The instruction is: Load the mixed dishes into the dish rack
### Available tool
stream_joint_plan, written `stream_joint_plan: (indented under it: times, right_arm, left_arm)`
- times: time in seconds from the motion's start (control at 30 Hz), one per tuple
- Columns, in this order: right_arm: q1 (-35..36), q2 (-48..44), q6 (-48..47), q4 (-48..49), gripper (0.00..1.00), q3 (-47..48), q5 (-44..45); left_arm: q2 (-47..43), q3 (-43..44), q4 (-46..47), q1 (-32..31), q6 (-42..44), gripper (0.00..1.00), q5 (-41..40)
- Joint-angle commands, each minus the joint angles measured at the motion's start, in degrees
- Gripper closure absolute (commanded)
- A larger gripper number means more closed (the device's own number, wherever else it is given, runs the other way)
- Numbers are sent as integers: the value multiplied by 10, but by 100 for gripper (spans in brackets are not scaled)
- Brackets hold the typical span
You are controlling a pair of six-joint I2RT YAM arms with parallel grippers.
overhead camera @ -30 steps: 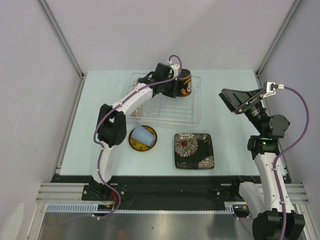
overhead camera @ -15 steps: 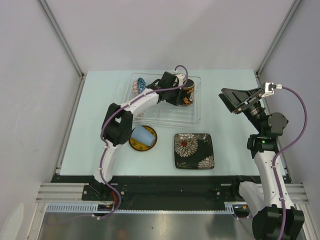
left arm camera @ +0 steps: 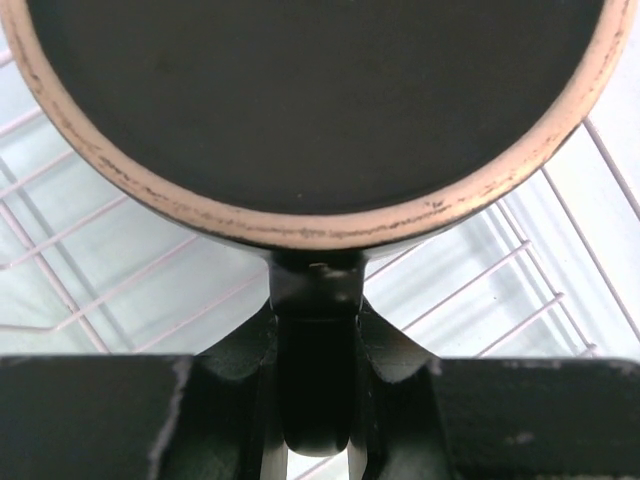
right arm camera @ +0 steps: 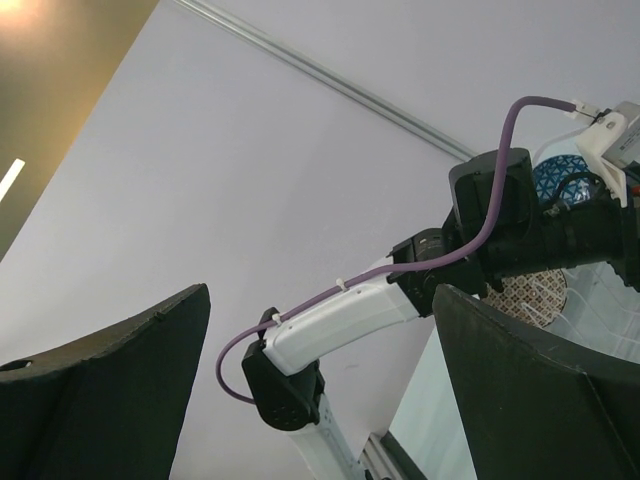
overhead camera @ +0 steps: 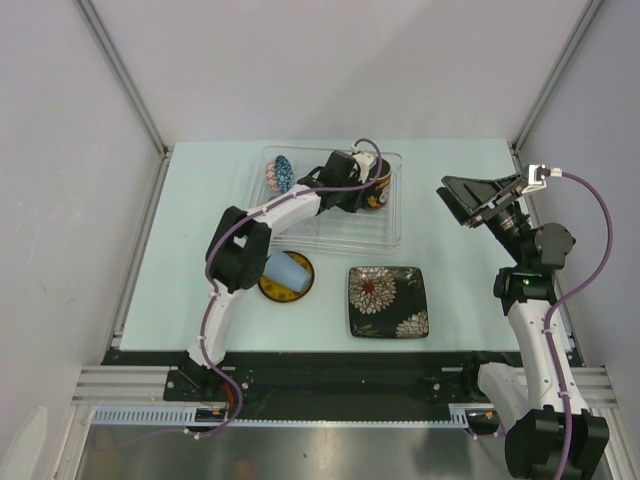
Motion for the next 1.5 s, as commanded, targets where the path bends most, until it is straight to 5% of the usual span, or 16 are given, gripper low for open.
stream_joint_plan:
  times: [0.0, 0.27, 0.33, 0.37, 0.47, 0.83, 1.07, 1.23, 1.47]
  right_arm:
    - [1, -2, -1, 23, 0, 1, -12]
    - [2, 5, -3, 22, 0, 2, -12]
    - [2, 8, -3, 22, 0, 1, -12]
    - [2, 9, -4, 22, 0, 1, -12]
    - [4, 7, -26, -7, 0, 1, -10]
    - [4, -14, -177, -252, 0, 9, 16]
    - [21, -35, -341, -492, 0, 9, 149]
    - [33, -31, -413, -595, 0, 7, 253]
    - [39, 19, -440, -663, 1, -35, 249]
  left_arm:
    - [-24, -10, 75, -9, 16, 100, 1]
    - [-30, -22, 55, -14, 18, 99, 5]
    - [-36, -24, 40, -14, 15, 91, 1]
    - [-48, -33, 38, -14, 15, 74, 3]
    - [-69, -58, 40, -15, 17, 53, 0]
    - [-127, -24, -6, -16, 37, 38, -22]
    - [-229, -1, -95, 3, 122, 32, -28]
    - [-345, -142, -156, 17, 237, 31, 27]
    - [-515, -403, -163, -8, 327, 31, 62]
